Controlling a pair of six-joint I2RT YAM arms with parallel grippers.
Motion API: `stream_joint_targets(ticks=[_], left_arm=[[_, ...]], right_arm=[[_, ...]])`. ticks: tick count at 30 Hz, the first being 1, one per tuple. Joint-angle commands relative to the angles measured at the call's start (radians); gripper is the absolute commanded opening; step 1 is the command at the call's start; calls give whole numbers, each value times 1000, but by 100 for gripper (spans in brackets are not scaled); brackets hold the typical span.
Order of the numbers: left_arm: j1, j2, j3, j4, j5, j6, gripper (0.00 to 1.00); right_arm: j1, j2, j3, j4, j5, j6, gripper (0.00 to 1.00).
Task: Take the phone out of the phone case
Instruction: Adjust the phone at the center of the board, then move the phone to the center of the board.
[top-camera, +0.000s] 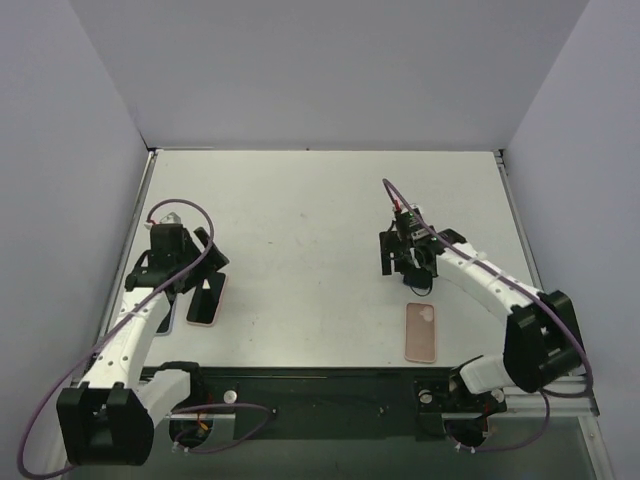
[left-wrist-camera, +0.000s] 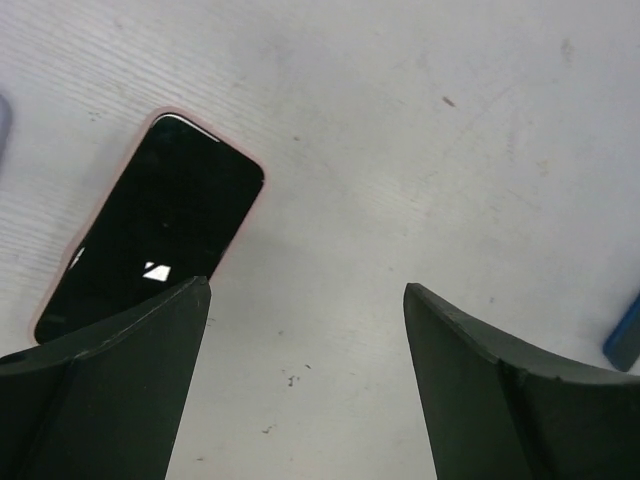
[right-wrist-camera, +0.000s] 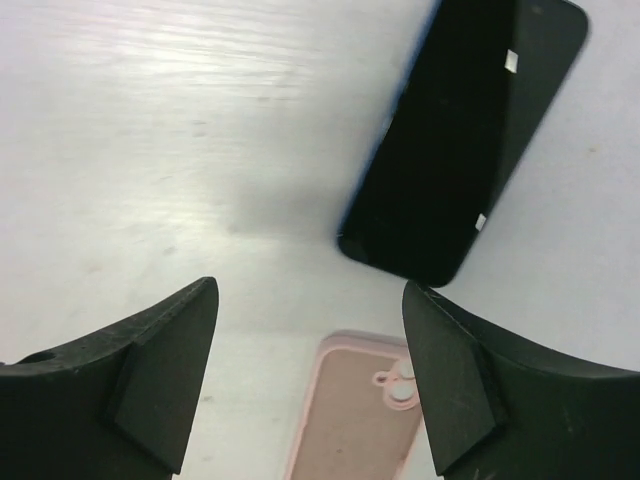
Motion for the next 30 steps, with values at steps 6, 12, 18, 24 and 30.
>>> stream_joint_targets(ticks=[6, 12, 18, 24, 30], left_arm=[[147, 318, 66, 27, -59, 186, 90], [264, 530, 152, 43, 67, 266, 90], [268, 604, 135, 44, 110, 269, 91], [276, 612, 127, 15, 202, 284, 91], [239, 572, 113, -36, 176, 313, 91]], right_arm=[[4, -294, -134, 234, -379, -27, 69], [4, -331, -185, 318, -467, 5, 69], [1, -350, -202, 354, -493, 20, 69], [-2, -359, -212, 398, -508, 30, 69], [-3, -360, -228, 420, -519, 39, 68]])
